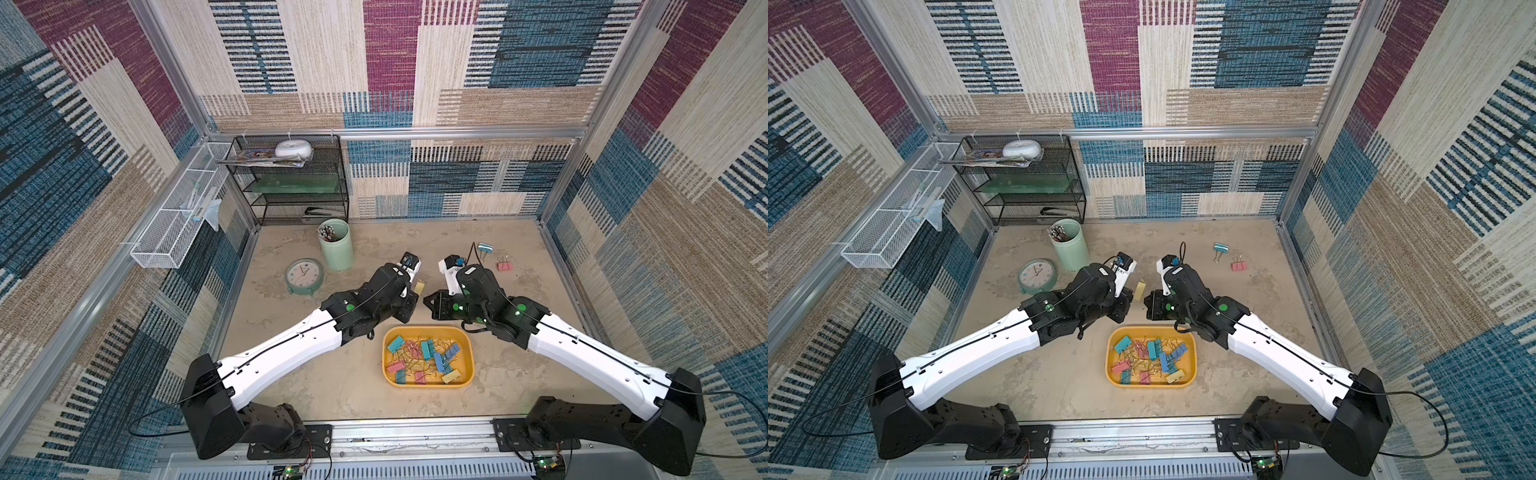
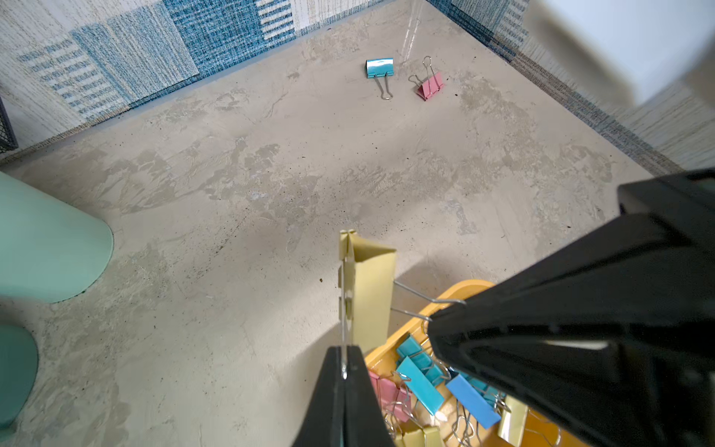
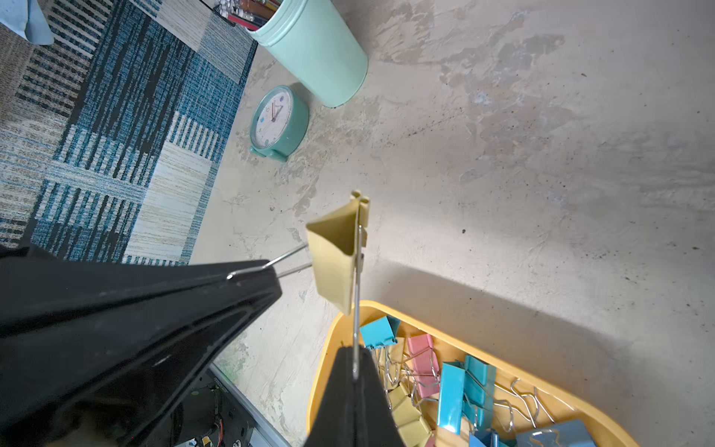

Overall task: Put the binder clips in the storage box
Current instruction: Pick up the binder clip at the center of the board, then place the binder clip in the storage box.

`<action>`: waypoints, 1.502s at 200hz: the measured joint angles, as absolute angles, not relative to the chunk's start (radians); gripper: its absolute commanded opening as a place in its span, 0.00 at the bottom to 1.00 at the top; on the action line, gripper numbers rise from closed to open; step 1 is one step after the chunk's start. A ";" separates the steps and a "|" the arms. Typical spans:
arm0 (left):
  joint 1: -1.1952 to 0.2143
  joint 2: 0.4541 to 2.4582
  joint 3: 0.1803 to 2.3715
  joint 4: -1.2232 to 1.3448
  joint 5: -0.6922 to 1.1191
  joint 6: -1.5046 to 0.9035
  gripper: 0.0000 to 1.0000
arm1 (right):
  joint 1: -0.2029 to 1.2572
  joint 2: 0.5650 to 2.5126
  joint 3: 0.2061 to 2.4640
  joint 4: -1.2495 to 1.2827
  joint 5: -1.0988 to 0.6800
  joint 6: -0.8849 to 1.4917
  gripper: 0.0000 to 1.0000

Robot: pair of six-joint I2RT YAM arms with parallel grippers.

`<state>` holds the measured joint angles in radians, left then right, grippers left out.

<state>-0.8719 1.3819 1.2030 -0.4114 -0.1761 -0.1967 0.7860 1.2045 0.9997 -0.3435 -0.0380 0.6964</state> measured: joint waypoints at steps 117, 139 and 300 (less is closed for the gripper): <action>-1.058 1.433 1.168 -0.419 0.154 -0.352 0.00 | 0.262 0.958 0.889 -0.271 -0.175 0.701 1.00; -1.117 1.551 1.245 -0.453 0.126 -0.334 0.00 | 0.241 0.940 0.859 -0.272 -0.213 0.705 1.00; -1.118 1.670 1.269 -0.362 0.171 -0.522 0.42 | 0.228 0.944 0.834 -0.279 -0.213 0.715 1.00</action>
<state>-1.1183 1.6703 1.2694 -0.3622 0.1711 -0.5224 0.2276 0.9443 0.8337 -0.2790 -0.2131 0.7151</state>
